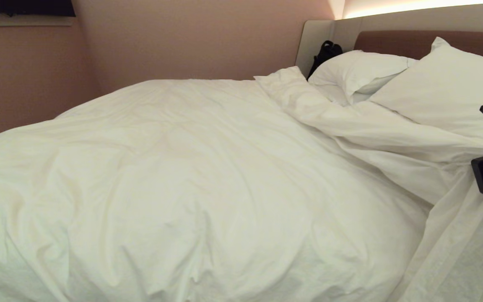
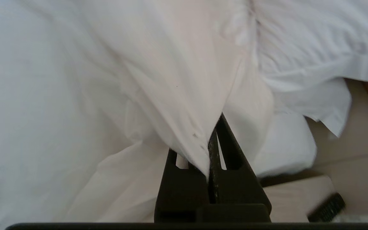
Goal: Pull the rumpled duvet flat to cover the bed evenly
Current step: Flatten the corners of the folded blanket
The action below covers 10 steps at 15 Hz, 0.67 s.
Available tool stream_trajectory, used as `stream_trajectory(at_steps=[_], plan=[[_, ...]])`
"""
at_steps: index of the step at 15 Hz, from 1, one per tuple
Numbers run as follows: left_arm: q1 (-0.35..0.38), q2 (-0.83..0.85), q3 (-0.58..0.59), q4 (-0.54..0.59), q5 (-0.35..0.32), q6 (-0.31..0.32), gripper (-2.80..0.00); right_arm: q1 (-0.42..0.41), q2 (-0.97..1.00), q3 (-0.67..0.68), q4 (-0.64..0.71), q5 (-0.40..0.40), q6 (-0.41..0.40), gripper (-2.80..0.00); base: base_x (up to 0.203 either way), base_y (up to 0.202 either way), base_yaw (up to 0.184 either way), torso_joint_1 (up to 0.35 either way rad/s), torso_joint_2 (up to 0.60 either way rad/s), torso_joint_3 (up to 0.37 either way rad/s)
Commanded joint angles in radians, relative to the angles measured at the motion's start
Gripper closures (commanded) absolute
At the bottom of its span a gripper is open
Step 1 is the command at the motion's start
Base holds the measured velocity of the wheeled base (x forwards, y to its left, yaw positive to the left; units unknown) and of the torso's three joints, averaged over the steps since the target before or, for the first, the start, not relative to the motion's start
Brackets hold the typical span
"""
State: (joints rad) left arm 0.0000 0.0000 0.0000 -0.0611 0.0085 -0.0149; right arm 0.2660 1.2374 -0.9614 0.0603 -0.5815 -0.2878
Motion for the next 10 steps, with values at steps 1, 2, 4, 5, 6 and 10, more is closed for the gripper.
stream_trajectory(at_steps=[1,2,4,5,6,10], plan=[[0.000,0.000,0.000,-0.001,0.001,-0.001,0.00,0.070,-0.034,0.018,0.002,-0.003,0.001,0.00,0.000,0.000,0.000,0.000,0.00,0.000],[0.000,0.000,0.000,-0.002,0.001,0.000,0.00,0.112,-0.033,0.028,0.003,-0.001,0.004,0.00,0.000,0.000,0.000,0.000,0.00,0.000],[0.001,0.000,0.000,0.000,0.001,0.000,0.00,0.174,-0.031,0.038,0.012,0.020,0.021,0.00,0.000,0.000,0.000,0.000,0.00,0.000],[0.000,0.000,0.000,0.000,0.001,0.000,0.00,0.202,-0.032,0.039,0.023,0.034,0.036,0.00,0.000,0.000,0.000,0.000,0.00,0.000],[0.000,0.000,0.000,0.000,0.001,-0.001,0.00,0.219,-0.039,0.039,0.035,0.044,0.047,0.00,0.000,0.000,0.000,0.000,0.00,0.000],[0.000,0.000,0.000,-0.002,0.001,0.000,0.00,0.382,-0.111,0.045,0.168,0.069,0.070,0.00,0.000,0.000,0.000,0.000,0.00,0.000]])
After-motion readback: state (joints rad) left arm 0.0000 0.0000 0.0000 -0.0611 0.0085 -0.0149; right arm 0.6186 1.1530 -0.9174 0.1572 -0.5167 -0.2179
